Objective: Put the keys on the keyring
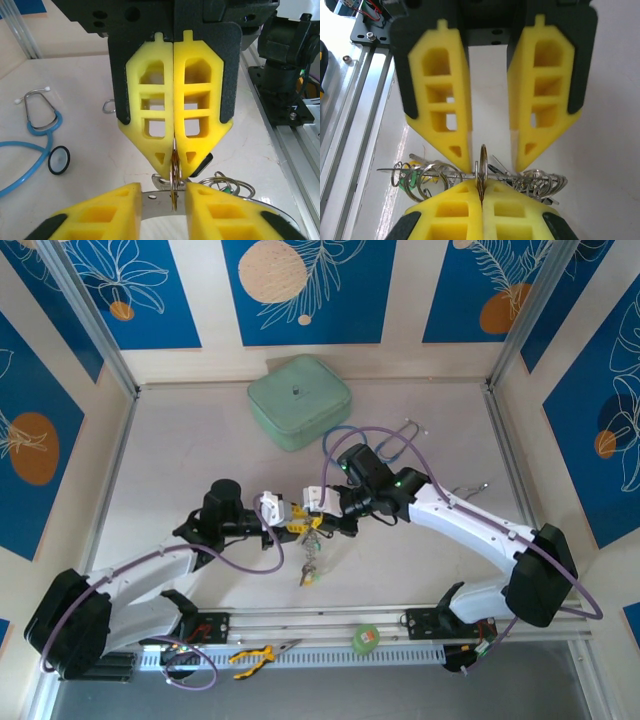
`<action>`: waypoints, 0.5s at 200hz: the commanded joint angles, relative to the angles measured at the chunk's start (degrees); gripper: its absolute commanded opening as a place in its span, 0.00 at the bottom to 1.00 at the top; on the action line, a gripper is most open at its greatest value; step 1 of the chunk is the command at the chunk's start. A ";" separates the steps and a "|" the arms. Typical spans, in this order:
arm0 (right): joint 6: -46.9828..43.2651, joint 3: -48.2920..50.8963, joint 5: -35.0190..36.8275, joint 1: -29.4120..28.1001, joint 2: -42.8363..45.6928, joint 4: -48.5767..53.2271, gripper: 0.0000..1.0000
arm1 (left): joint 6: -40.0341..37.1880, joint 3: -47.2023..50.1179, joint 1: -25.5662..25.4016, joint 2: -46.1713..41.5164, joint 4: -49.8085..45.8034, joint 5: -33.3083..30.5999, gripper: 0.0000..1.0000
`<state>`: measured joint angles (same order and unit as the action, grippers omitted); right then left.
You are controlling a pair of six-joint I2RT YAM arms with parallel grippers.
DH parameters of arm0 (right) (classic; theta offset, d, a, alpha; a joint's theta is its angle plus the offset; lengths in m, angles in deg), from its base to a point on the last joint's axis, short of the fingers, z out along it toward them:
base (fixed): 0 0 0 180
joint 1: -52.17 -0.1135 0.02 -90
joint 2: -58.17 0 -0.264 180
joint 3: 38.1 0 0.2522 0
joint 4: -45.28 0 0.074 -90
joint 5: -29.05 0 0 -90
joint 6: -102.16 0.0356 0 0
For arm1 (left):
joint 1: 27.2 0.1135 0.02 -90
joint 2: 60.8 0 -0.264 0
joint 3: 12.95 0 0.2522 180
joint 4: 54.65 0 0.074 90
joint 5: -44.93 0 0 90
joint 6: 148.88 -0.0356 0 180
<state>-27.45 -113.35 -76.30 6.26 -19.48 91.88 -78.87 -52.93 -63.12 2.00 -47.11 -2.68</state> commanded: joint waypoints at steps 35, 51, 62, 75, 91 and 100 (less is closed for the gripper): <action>3.22 0.96 -3.73 0.06 2.36 -5.81 0.10 | -3.20 -2.87 -0.60 -0.44 -4.24 2.97 0.00; 7.82 6.09 -7.63 3.49 6.49 -12.27 0.34 | -1.98 -1.11 -0.62 -1.08 -0.51 2.87 0.00; 11.10 10.12 -10.92 6.05 8.99 -16.48 0.42 | -0.05 0.80 -0.62 -1.45 4.77 2.53 0.00; 14.14 13.33 -13.30 7.63 10.51 -19.19 0.44 | 2.55 2.58 -0.60 -1.48 10.39 1.96 0.00; 15.77 14.90 -14.28 7.72 10.68 -19.48 0.44 | 4.09 3.83 -0.61 -1.06 14.78 1.91 0.00; 16.47 15.49 -14.34 7.51 10.67 -19.72 0.44 | 4.80 4.39 -0.57 -0.78 16.61 1.83 0.00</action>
<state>-16.37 -99.98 -85.24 14.20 -9.05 76.85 -77.27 -49.93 -63.12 1.65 -41.55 -1.68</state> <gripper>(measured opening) 0.440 0.040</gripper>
